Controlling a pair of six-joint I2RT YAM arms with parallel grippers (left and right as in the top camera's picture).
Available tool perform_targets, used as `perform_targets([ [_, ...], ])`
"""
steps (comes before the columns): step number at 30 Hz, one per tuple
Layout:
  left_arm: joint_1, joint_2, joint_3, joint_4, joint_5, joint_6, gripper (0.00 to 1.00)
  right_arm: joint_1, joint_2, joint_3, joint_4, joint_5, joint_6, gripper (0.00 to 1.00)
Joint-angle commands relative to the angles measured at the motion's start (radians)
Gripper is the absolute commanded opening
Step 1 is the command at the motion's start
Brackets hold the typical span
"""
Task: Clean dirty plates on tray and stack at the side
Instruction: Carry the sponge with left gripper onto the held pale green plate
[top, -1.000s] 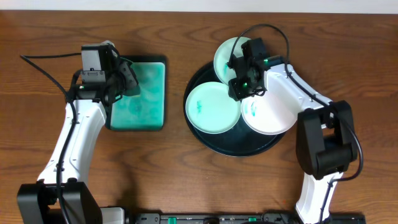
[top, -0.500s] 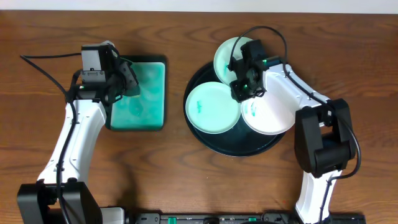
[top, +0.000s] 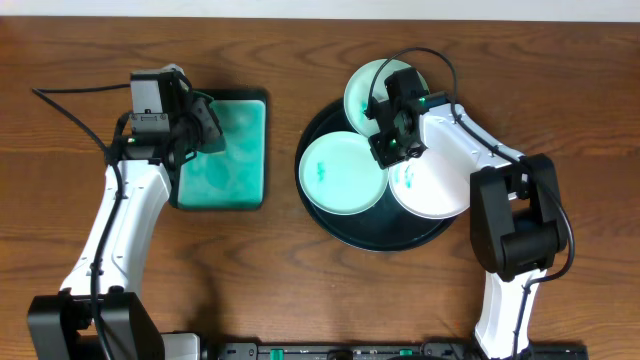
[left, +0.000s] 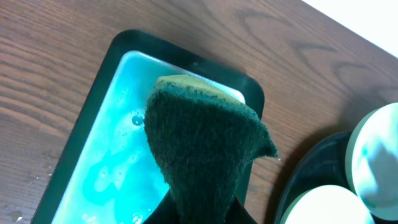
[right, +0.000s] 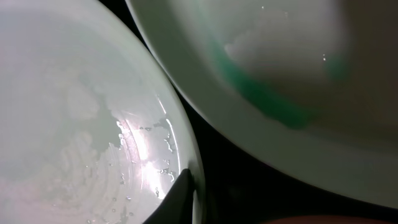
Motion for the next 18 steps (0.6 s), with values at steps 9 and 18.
perform_targets([
  [9,0.003,-0.012,0.006,0.011,0.109,-0.055,0.07,0.011,0.01,-0.008,0.009,0.005,0.024,0.01],
  [18,-0.091,-0.031,0.008,0.003,0.109,-0.077,0.07,0.011,0.01,-0.008,0.019,-0.012,0.05,0.01],
])
